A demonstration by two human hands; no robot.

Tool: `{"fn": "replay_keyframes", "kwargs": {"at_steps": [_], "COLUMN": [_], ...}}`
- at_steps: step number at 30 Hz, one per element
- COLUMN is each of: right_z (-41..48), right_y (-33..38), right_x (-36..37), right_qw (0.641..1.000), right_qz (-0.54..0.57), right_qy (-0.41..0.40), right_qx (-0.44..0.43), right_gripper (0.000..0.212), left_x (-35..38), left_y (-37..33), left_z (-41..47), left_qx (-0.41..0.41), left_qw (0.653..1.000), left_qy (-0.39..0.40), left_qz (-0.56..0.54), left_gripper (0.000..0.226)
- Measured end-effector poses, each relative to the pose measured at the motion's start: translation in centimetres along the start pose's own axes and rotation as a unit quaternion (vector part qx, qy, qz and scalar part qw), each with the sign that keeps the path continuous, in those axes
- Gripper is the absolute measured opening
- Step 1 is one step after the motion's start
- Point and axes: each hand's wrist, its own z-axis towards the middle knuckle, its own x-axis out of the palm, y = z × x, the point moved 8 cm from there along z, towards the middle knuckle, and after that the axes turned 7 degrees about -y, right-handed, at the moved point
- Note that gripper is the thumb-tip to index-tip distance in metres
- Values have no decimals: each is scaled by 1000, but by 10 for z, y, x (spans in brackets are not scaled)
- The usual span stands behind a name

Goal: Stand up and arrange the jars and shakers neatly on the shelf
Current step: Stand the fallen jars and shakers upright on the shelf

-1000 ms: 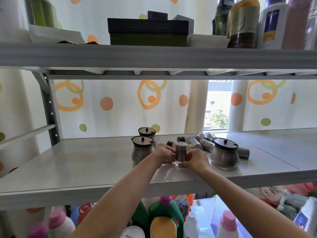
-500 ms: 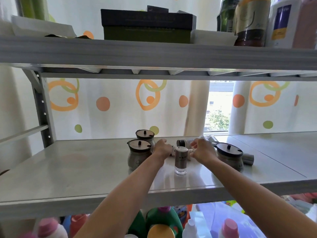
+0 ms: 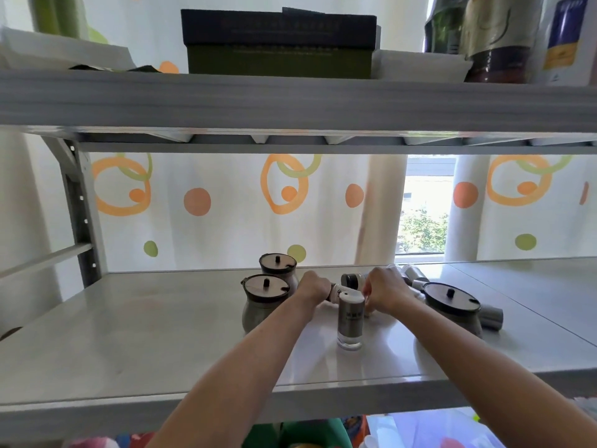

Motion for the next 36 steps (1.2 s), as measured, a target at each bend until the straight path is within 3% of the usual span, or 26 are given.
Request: {"fn": "replay_keyframes", "kwargs": {"at_steps": [7, 13, 25, 36], "right_z": [2, 4, 6, 1], "right_y": [-1, -3, 1, -6], "right_x": [1, 9, 19, 30], "right_qw": [1000, 1000, 996, 991], "right_qz": [0, 29, 84, 124], "right_qy": [-8, 2, -36, -57], "right_qx": [3, -9, -12, -6], "right_gripper": [31, 48, 17, 11], "left_x": [-4, -9, -18, 2], "left_y": [-20, -31, -57, -74], "left_z": [-1, -3, -12, -28], "left_qx": [87, 136, 259, 319], "left_qw": [996, 990, 955, 923], "left_qy": [-11, 1, 0, 40], "left_qz": [5, 24, 142, 211], "left_gripper": [34, 48, 53, 56]}}
